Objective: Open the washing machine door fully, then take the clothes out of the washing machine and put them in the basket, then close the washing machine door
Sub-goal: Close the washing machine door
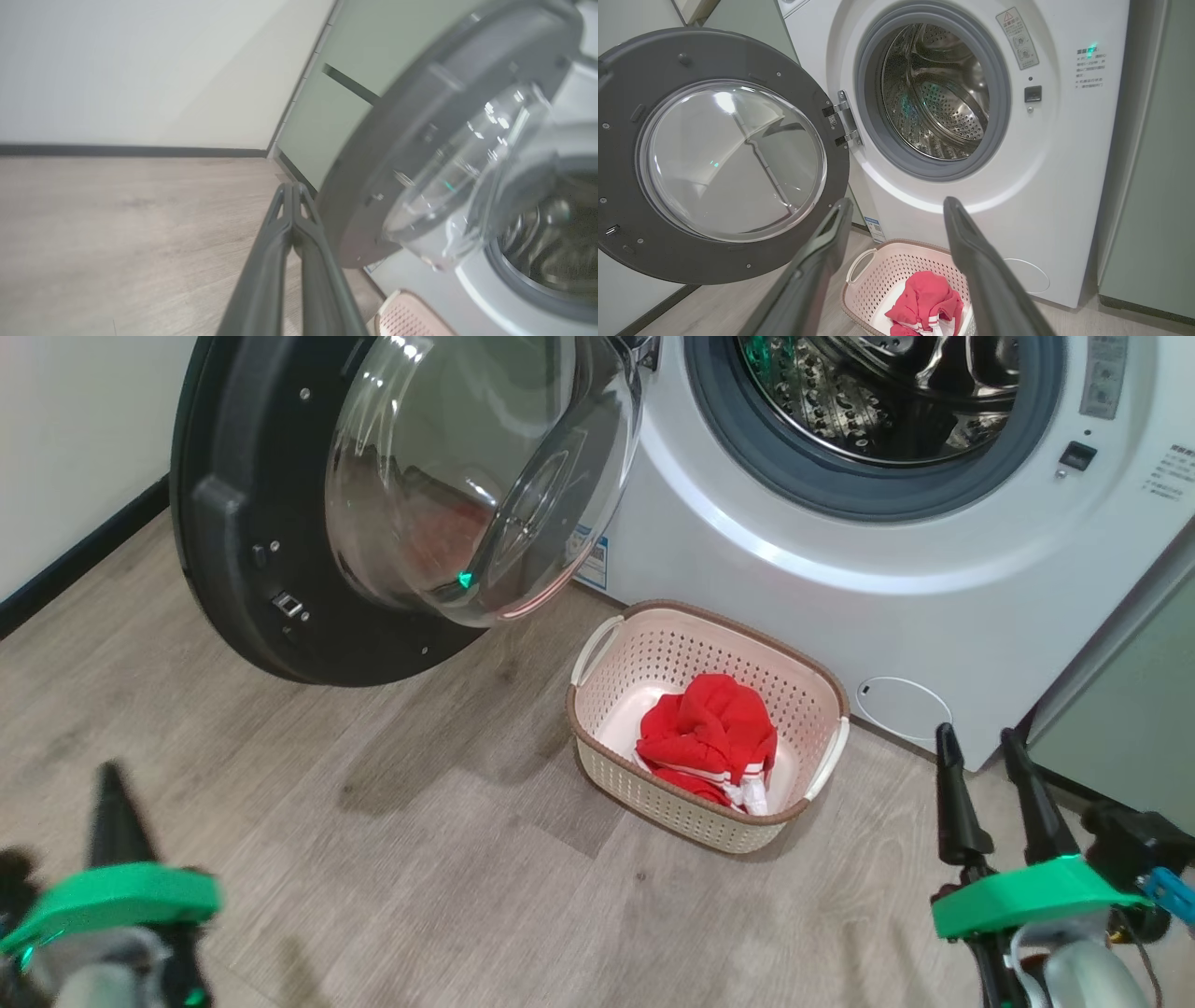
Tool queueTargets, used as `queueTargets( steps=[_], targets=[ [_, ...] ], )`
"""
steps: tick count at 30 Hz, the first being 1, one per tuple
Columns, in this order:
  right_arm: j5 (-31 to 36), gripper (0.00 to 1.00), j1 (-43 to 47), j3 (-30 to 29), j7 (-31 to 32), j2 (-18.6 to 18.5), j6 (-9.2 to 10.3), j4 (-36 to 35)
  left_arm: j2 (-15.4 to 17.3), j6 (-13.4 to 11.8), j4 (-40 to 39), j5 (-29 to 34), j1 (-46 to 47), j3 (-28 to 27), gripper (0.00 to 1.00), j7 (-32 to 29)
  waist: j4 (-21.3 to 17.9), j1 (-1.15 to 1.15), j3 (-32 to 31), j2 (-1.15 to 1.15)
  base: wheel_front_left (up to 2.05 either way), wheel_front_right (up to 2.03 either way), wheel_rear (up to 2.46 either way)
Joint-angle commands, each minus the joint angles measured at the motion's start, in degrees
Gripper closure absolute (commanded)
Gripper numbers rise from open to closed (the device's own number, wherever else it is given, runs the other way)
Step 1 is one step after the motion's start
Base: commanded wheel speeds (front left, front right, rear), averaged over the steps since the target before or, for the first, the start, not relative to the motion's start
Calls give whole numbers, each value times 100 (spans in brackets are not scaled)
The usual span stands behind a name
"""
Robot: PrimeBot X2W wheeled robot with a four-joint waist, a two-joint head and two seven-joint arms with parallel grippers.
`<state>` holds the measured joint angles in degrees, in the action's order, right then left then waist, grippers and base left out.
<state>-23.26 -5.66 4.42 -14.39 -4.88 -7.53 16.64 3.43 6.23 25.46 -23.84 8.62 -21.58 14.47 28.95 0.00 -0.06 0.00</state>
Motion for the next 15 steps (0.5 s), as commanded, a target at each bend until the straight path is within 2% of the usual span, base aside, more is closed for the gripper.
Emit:
queueTargets(
  steps=[1,7,11,15],
  targets=[
    [-30,0,-54,61,-61,-28,4,-196,109,50,-70,-332,308,-304,100,32,-13,0,-16,0,0,0,0],
    [5,0,175,-170,-61,48,4,-292,667,109,223,-1799,926,-1024,100,-669,-52,0,-64,0,0,0,0],
    [31,0,299,-288,-61,93,4,-334,1288,100,826,-2654,1620,-1489,100,-1369,-91,0,-58,0,0,0,0],
    [54,0,298,-298,-61,114,4,-344,1818,-214,1657,-3432,2456,-1916,100,-2221,-205,0,5,0,0,0,0]
  ],
)
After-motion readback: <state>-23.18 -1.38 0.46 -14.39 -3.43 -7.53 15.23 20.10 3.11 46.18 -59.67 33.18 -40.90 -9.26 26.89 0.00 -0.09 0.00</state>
